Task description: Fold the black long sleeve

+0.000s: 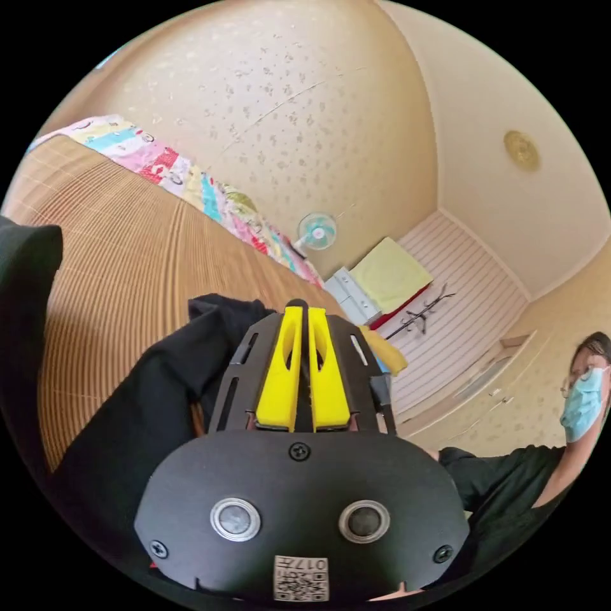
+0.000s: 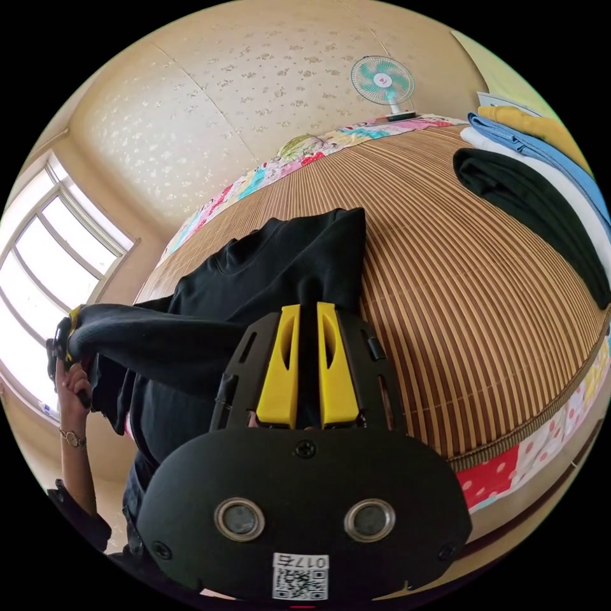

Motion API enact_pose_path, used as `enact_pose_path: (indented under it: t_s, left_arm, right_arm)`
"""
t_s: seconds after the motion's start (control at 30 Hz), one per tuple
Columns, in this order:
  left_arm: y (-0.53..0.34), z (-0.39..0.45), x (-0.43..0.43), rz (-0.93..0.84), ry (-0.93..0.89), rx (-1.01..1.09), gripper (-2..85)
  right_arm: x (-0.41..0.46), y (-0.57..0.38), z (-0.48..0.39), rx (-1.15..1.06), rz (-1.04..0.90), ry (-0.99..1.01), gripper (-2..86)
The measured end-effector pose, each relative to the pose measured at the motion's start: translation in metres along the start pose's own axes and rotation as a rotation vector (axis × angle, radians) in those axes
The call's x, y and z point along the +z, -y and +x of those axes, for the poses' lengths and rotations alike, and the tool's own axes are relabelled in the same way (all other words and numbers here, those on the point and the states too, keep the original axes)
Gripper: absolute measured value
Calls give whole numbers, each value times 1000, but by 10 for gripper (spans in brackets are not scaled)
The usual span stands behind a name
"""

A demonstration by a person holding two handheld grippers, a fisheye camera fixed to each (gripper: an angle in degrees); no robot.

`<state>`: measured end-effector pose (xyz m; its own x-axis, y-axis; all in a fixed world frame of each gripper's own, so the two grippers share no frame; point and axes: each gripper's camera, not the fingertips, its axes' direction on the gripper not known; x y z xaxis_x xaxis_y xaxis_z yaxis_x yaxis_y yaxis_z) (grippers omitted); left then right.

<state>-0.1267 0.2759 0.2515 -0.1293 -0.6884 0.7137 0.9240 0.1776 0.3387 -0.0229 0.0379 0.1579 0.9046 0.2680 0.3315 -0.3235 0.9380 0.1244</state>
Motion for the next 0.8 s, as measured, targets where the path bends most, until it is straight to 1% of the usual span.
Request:
enact_pose_path:
  t_s: [0.03,0.07,0.1,0.13,0.17,0.23,0.3,0.37,0.4,0.47,0.5,0.53,0.57,0.6,0.67,0.7,0.77,0.8]
  left_arm:
    - [0,-22,21,-103,84,-100,3]
    - [-6,-43,34,-157,53,-177,9]
    - [-12,-51,36,-148,-3,-193,17]
    - [-25,-62,32,-88,-127,-209,34]
    - [-39,-69,26,-16,-209,-227,46]
    - [-55,-72,22,14,-242,-243,63]
    - [-63,-66,23,-12,-225,-221,85]
    - [-64,-48,24,-37,-179,-149,106]
    - [-62,-43,25,-42,-165,-130,102]
    - [-54,-31,35,-84,-114,-90,72]
    - [-51,-29,38,-95,-108,-89,60]
    - [-49,-26,41,-106,-105,-98,28]
    - [-48,-23,42,-99,-116,-99,8]
    - [-47,-20,41,-91,-125,-93,5]
    - [-46,-5,36,-69,-154,-52,-3]
    - [-46,-1,35,-66,-161,-43,-4]
    - [-40,13,24,-48,-200,1,-5]
    - [-38,17,21,-42,-211,13,-5]
  right_arm:
    - [-1,0,0,0,0,-2,36]
    - [-2,1,1,0,-1,-3,37]
    - [-3,2,2,2,-1,0,39]
    - [-3,2,2,2,-1,2,39]
    - [-5,2,3,3,1,2,42]
    - [-7,5,0,1,-4,-12,49]
    - [-14,14,-10,-7,-31,-53,64]
    - [-30,18,-27,-29,20,-100,81]
    - [-38,21,-38,-36,51,-152,88]
    - [-47,29,-51,-61,114,-139,96]
    - [-45,40,-55,-58,84,-168,100]
    - [-40,47,-57,-53,53,-199,102]
    - [-26,59,-59,-61,-20,-231,106]
    - [-6,67,-59,-96,-111,-217,110]
    - [22,71,-56,-138,-223,-221,101]
    - [24,70,-60,-191,-206,-245,84]
    - [16,75,-65,-214,-203,-259,59]
    - [1,78,-68,-201,-141,-269,48]
